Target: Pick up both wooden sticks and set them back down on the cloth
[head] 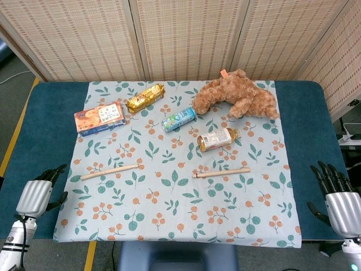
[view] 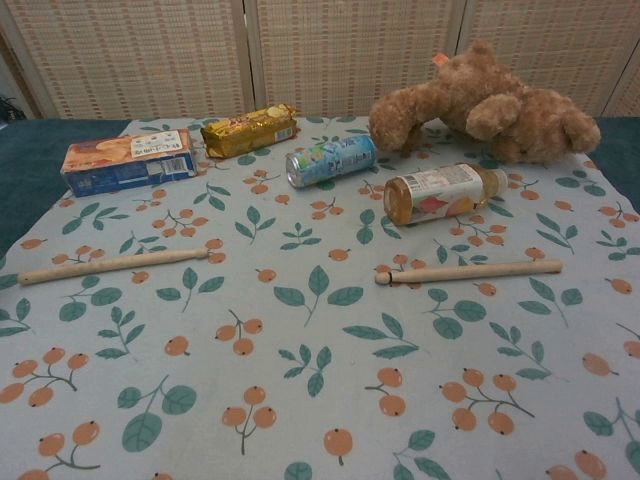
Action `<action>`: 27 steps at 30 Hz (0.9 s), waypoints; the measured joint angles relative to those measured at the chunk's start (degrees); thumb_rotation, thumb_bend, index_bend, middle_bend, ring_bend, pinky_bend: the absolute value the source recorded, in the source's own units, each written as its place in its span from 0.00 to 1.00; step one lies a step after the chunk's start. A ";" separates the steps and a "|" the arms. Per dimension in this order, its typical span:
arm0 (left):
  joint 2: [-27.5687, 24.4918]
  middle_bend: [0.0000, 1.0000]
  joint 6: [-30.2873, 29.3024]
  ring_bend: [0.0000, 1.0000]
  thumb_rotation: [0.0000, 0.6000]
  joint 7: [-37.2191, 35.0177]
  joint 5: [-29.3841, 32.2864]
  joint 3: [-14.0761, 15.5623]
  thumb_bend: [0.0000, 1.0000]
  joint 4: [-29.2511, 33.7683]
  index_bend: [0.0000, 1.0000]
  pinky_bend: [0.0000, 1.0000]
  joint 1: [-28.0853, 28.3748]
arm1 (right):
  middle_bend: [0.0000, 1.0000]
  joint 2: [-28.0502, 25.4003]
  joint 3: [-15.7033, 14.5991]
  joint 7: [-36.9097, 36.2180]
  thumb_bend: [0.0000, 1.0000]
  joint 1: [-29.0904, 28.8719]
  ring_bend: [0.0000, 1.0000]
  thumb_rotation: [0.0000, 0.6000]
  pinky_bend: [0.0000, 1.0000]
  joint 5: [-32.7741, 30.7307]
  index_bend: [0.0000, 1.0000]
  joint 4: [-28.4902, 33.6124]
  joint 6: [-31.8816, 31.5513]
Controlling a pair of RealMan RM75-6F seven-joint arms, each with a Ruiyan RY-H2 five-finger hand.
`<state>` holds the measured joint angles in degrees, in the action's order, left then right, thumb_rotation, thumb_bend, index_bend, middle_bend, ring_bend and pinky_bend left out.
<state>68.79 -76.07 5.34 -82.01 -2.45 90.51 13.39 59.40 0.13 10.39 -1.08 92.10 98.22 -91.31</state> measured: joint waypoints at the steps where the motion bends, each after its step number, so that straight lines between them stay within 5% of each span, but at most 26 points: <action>1: 0.02 0.25 -0.19 0.24 1.00 0.03 -0.03 -0.05 0.35 0.01 0.13 0.47 -0.06 | 0.00 0.01 0.00 -0.05 0.16 -0.06 0.00 1.00 0.16 -0.13 0.00 0.05 0.35; 9: 0.06 0.24 -0.63 0.31 1.00 0.46 -0.05 -0.18 0.35 0.24 0.13 0.50 -0.23 | 0.00 -0.06 -0.17 0.16 0.16 -0.48 0.00 1.00 0.16 -0.89 0.00 0.78 2.70; 12: 0.67 0.23 -1.44 0.43 1.00 1.17 -0.25 -0.41 0.36 -0.03 0.12 0.65 -0.33 | 0.00 0.02 -0.03 -0.51 0.16 -0.67 0.00 1.00 0.19 -0.63 0.00 0.69 2.79; 16: 2.48 0.16 -1.56 0.80 1.00 2.64 -0.32 -0.81 0.35 -0.72 0.10 0.98 0.04 | 0.00 0.81 0.45 -1.98 0.16 -1.15 0.03 1.00 0.37 -0.12 0.00 -0.75 2.79; 20: 4.19 0.19 -0.04 0.94 1.00 3.28 -0.12 -1.36 0.36 -0.57 0.10 1.00 1.38 | 0.00 0.99 0.46 -2.90 0.16 -1.45 0.08 1.00 0.38 -0.02 0.00 -1.08 3.49; 27: 8.35 0.23 4.02 0.99 1.00 7.95 1.60 -2.88 0.36 0.19 0.10 1.00 5.01 | 0.00 0.86 0.46 -4.47 0.16 -1.67 0.11 1.00 0.38 0.39 0.00 -1.33 3.77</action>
<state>77.15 -72.05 13.28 -80.42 -5.33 90.71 18.39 60.26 0.59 5.93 -2.76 92.48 96.89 -87.54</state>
